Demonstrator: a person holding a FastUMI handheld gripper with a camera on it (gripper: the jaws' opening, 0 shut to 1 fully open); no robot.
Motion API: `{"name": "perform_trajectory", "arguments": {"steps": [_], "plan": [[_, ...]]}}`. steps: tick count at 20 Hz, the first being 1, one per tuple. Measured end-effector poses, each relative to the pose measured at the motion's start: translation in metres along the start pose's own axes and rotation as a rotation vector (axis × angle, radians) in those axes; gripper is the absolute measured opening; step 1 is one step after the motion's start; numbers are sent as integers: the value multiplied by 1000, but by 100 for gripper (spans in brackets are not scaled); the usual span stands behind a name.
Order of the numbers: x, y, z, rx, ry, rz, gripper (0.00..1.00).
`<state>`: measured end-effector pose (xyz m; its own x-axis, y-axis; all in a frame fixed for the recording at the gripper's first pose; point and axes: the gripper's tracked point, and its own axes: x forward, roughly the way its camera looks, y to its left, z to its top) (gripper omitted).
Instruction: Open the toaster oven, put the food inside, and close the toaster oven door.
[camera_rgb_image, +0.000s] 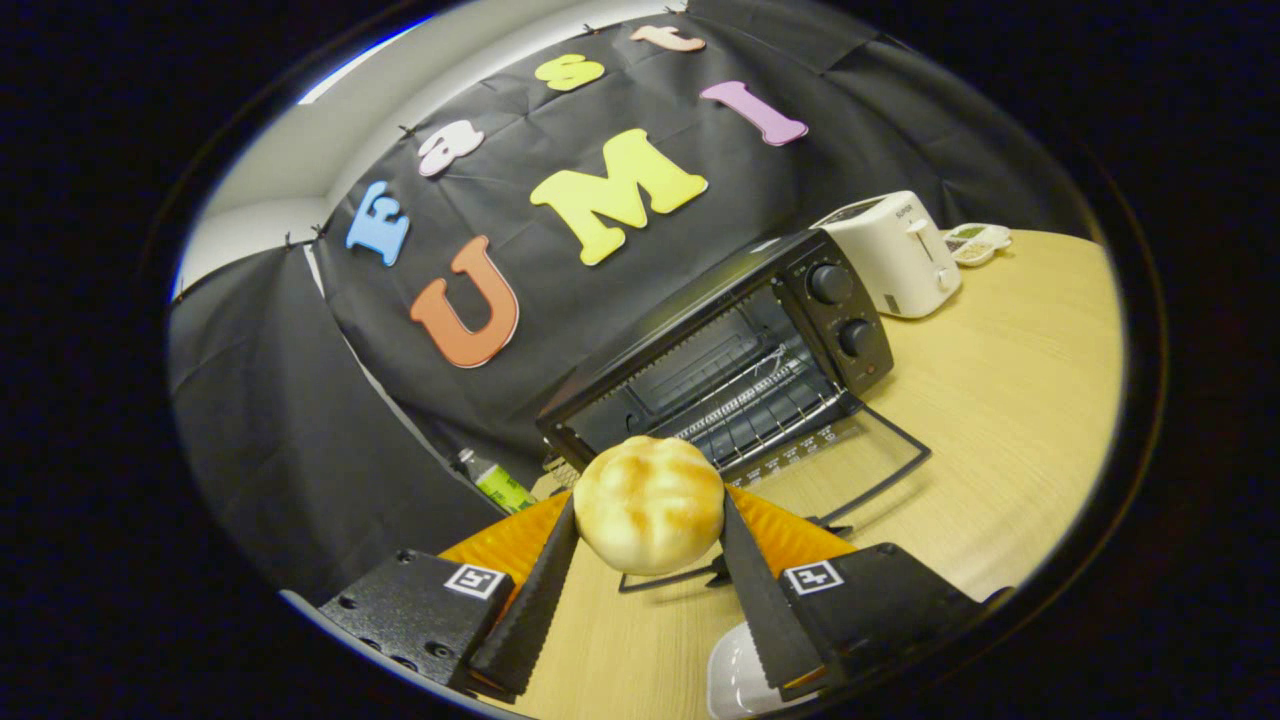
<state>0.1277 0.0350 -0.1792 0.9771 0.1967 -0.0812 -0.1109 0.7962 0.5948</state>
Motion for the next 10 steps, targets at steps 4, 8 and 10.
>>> {"name": "perform_trajectory", "arguments": {"steps": [4, 8, 10], "plan": [[37, -15, 10, 24, 53, -9, 87], [68, -27, 31, 59, 63, -23, 87], [85, -38, 34, 73, 97, -57, 87]]}}
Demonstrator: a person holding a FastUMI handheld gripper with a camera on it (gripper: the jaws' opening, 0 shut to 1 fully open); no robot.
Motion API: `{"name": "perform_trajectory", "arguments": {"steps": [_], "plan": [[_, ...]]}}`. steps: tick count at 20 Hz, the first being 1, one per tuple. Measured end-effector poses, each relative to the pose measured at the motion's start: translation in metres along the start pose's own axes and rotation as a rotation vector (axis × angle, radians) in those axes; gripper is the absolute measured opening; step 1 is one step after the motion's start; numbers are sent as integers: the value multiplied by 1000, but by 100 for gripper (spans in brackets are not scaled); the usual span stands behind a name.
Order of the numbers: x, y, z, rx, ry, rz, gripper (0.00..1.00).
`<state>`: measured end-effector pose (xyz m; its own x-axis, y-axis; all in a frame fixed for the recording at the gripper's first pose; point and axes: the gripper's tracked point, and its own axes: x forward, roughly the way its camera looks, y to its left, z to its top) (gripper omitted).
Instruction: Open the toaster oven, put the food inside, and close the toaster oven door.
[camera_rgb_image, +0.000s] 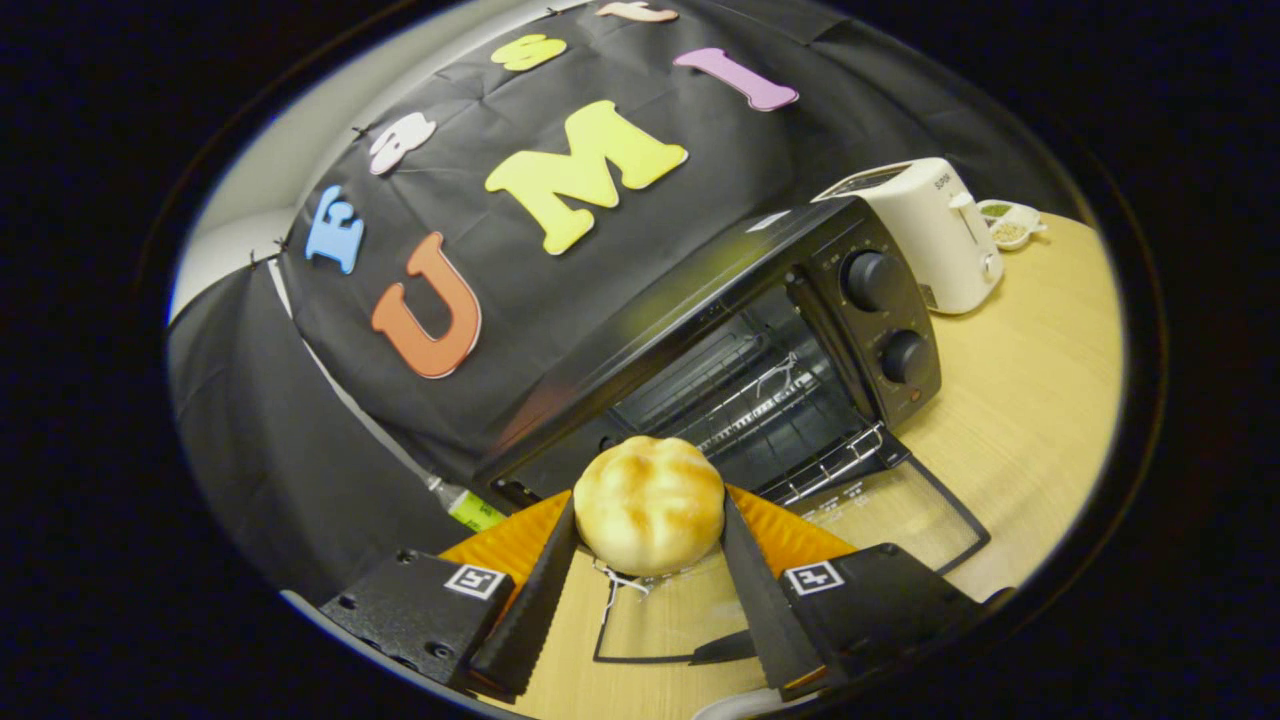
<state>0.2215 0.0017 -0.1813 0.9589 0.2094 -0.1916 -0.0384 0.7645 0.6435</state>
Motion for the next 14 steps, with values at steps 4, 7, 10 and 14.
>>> {"name": "perform_trajectory", "arguments": {"steps": [4, 7, 10, 14], "plan": [[31, -8, 15, -7, 36, -44, 87], [50, -3, 31, -58, 14, -44, 87], [72, -9, 26, -98, 40, -71, 87], [87, -16, 23, -151, 40, -107, 87]]}}
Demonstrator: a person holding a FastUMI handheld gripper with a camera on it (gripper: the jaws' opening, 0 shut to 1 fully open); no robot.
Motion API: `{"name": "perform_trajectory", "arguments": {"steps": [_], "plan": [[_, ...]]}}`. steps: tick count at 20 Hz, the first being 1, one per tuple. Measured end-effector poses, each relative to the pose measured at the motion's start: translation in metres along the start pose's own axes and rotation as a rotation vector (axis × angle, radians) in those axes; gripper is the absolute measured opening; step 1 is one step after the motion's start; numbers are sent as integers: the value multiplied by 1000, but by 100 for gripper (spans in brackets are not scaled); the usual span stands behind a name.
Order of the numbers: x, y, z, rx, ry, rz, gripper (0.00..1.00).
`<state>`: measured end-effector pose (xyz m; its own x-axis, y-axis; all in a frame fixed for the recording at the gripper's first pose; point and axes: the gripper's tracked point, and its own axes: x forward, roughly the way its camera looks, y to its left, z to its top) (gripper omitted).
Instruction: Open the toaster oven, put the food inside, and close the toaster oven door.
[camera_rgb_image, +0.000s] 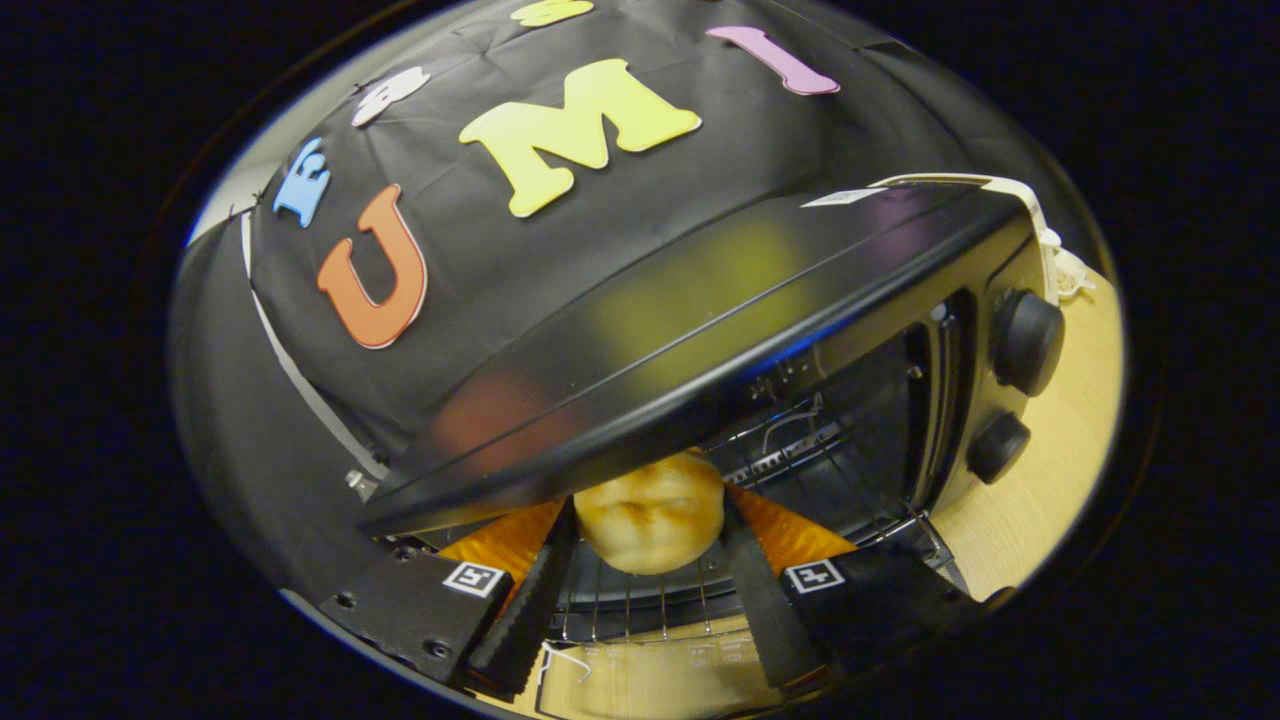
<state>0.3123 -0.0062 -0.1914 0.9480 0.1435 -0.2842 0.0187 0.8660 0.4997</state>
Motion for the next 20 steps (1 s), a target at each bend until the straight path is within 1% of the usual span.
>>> {"name": "perform_trajectory", "arguments": {"steps": [2, 4, 6, 8, 10, 20], "plan": [[4, -8, -8, -39, 16, -48, 91], [3, -7, -4, -42, -21, -50, 96], [-7, -10, -2, -24, -27, -63, 100], [-17, -13, -7, -5, -20, -68, 100], [-29, -11, -12, -12, -13, -71, 100], [-107, -4, -42, -105, -22, -73, 100]]}}
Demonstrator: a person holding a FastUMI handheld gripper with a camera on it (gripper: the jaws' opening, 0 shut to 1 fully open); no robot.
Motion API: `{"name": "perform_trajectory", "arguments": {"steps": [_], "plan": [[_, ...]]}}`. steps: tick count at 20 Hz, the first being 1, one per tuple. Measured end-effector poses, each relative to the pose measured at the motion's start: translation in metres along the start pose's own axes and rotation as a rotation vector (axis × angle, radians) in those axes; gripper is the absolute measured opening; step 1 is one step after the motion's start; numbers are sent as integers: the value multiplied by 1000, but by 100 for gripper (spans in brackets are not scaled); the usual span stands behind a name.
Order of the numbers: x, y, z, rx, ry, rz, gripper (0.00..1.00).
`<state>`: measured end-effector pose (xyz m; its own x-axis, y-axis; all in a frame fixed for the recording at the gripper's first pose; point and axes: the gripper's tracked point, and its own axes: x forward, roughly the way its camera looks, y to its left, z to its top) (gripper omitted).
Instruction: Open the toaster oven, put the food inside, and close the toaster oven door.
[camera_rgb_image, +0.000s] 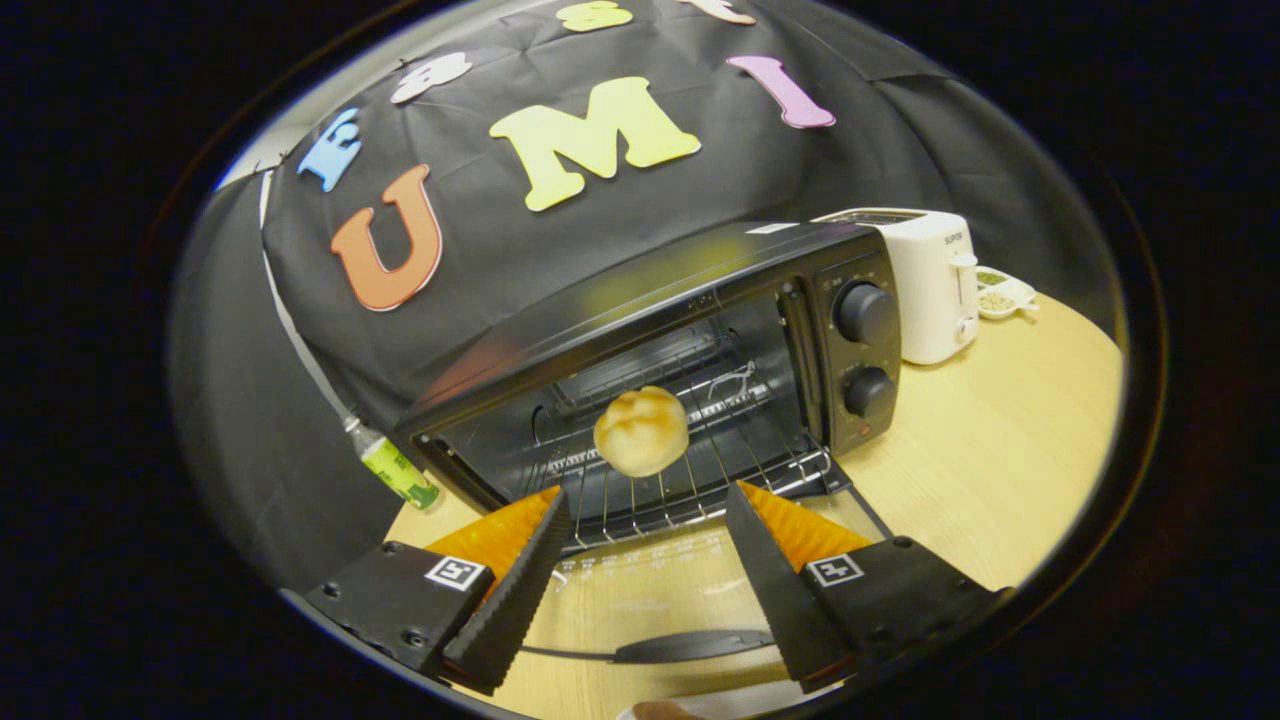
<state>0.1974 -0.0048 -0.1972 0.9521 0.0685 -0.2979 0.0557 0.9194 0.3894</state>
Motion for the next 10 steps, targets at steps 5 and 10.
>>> {"name": "perform_trajectory", "arguments": {"steps": [5, 10], "plan": [[-34, -1, -19, -138, -13, -33, 100], [-48, -7, -47, -253, 1, -64, 100]]}}
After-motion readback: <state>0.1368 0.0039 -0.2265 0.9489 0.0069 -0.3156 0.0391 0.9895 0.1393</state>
